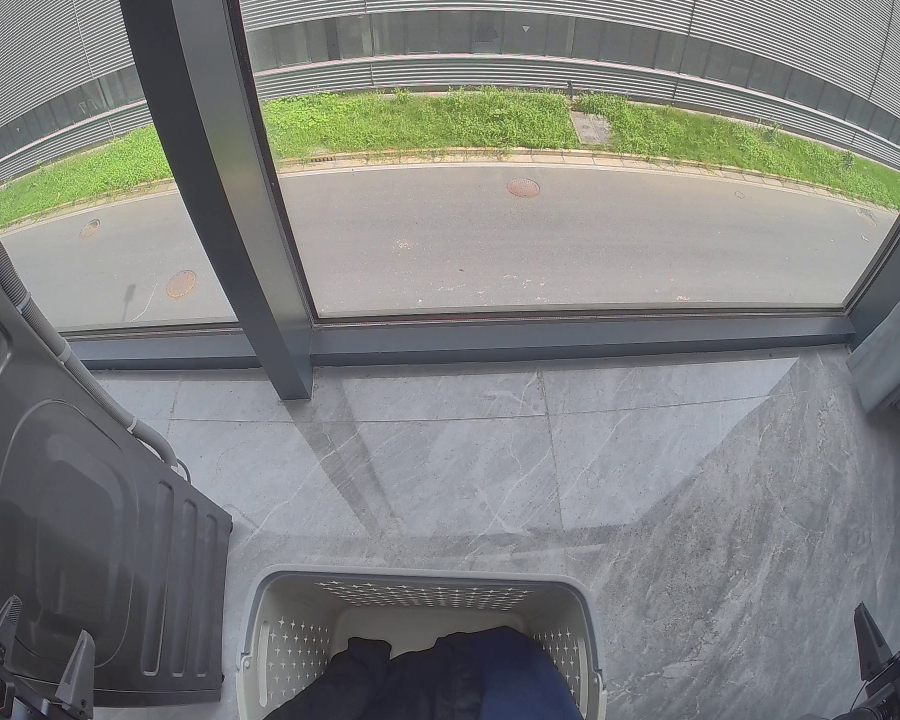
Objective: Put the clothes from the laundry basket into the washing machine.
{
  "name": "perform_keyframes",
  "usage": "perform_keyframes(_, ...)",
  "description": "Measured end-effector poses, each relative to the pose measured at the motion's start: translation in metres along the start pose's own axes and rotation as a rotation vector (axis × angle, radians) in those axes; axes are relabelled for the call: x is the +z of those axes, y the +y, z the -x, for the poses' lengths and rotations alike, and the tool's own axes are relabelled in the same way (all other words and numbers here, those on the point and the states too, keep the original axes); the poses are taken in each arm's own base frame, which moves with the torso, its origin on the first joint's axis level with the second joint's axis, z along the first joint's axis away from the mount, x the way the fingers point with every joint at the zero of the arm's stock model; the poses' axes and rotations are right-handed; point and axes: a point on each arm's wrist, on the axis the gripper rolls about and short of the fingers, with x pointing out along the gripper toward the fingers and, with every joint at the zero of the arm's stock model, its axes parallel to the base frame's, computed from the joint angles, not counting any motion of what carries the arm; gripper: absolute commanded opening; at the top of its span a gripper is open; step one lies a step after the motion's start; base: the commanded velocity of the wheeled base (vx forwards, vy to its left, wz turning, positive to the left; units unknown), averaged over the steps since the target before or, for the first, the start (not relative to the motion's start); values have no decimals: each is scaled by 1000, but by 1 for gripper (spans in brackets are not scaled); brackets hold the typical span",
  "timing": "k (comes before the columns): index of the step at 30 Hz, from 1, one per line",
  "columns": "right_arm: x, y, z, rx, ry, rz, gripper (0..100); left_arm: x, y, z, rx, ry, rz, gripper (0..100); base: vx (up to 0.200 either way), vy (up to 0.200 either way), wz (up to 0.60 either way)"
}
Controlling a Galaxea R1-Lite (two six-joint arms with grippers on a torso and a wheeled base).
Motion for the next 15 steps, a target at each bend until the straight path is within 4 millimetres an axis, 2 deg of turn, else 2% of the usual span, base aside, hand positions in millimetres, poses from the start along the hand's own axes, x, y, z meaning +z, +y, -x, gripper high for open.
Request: perform_keyframes(15,0,0,0,1,0,0,100,0,0,0,0,0,0,100,0,0,0)
